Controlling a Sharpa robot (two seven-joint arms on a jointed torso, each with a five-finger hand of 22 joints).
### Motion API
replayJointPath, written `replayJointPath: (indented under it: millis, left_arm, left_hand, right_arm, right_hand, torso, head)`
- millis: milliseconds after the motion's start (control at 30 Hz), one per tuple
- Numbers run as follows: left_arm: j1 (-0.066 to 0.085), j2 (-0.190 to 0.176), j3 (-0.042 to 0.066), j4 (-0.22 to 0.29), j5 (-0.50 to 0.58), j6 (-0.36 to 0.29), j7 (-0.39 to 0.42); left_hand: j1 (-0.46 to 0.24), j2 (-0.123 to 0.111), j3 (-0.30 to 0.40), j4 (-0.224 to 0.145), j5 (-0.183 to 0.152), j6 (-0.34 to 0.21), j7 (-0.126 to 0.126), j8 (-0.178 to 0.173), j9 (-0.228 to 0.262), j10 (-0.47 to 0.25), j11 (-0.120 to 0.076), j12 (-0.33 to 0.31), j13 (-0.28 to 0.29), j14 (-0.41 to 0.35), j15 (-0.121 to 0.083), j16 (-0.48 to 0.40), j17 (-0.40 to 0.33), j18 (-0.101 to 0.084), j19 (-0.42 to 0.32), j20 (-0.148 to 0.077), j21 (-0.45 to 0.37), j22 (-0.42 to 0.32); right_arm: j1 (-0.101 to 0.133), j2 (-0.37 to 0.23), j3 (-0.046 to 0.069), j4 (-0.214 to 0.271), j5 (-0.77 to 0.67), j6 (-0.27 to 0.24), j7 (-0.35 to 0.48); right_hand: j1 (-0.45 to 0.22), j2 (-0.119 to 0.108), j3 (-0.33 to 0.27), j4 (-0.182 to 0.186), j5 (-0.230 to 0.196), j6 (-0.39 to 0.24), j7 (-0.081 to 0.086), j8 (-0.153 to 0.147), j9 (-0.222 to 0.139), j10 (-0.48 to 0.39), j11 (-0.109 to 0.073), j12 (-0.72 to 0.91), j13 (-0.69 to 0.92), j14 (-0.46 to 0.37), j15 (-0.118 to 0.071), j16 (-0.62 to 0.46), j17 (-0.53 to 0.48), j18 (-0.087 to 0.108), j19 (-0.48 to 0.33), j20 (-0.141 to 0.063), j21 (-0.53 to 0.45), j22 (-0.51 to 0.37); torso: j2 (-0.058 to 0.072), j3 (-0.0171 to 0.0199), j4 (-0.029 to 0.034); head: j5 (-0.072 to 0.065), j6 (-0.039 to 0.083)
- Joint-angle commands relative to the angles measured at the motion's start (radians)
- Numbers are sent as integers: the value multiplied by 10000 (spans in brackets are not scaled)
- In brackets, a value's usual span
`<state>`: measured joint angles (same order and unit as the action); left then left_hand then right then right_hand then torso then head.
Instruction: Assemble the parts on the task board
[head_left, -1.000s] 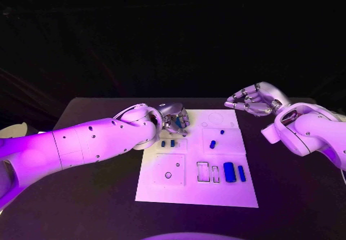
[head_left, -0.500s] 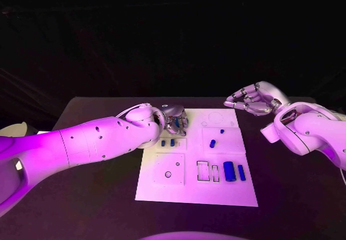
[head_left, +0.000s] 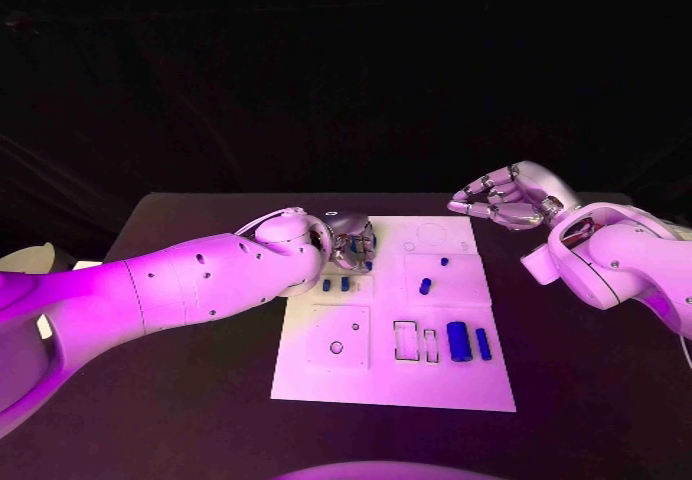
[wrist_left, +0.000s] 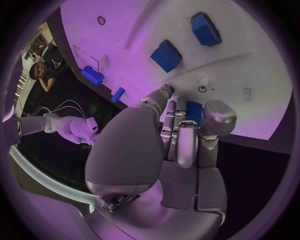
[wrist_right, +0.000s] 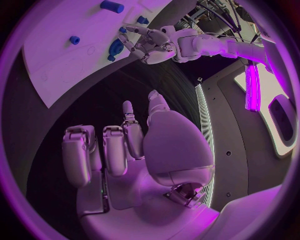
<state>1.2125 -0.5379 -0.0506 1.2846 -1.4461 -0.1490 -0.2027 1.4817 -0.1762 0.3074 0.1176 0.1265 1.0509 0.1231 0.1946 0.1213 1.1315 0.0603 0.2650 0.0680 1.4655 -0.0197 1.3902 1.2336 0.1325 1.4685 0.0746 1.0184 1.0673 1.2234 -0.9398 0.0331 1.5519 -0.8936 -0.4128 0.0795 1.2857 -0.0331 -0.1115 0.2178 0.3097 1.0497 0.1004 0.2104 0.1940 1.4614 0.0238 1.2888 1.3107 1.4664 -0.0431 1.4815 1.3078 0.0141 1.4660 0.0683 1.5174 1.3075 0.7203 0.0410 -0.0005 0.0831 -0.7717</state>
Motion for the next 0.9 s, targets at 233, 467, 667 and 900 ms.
replayJointPath:
  millis: [233,467,667,900]
  left_arm:
    - [-44,140,5,-69,-92,250,103]
    - [-58,177,5,-124,-92,382,74]
    - [-62,206,5,-135,-73,576,10]
    - [-68,236,5,-175,-67,749,-20]
  left_hand:
    - [-23,106,261,-50,-47,132,-17,-145,-66,171,-15,-170,-26,479,-81,91,-17,-170,191,-73,-55,20]
    - [-62,84,391,-82,-58,161,6,-217,-106,216,-4,-284,-33,475,-76,103,-35,-168,194,-77,-75,11]
    - [-88,104,574,-129,-59,238,16,-280,-142,303,4,-399,-30,473,-76,124,-44,-174,200,-72,-78,19]
    - [108,404,1371,-458,-64,689,1,-284,-157,755,-61,-609,5,475,-132,199,-5,-192,221,-114,41,153]
  right_arm:
    - [-7,21,0,16,-52,153,63]
    - [-7,19,0,24,-52,155,62]
    - [-7,17,0,34,-52,151,63]
    - [-7,13,0,40,-52,157,68]
  right_hand:
    - [-19,117,-84,-2,40,-68,-7,22,9,18,-53,-12,1009,741,-68,-12,1140,121,405,-83,-49,1594]
    - [-19,117,-84,-2,40,-68,-7,22,9,18,-53,-12,1009,741,-68,-12,1140,121,405,-83,-49,1594]
    - [-19,117,-84,-2,40,-68,-7,22,9,18,-53,-12,1009,741,-68,-12,1140,121,405,-83,-49,1594]
    - [-19,117,-84,-2,40,-68,-7,22,9,18,-53,-12,1009,741,-68,-12,1140,121,405,-83,-49,1594]
  torso:
    - [4,4,-9]
    - [1,3,-1]
    - [6,1,-6]
    - [0,3,1]
  head:
    - [-4,4]
    - [-14,0]
    - [-25,-18]
    - [-14,-18]
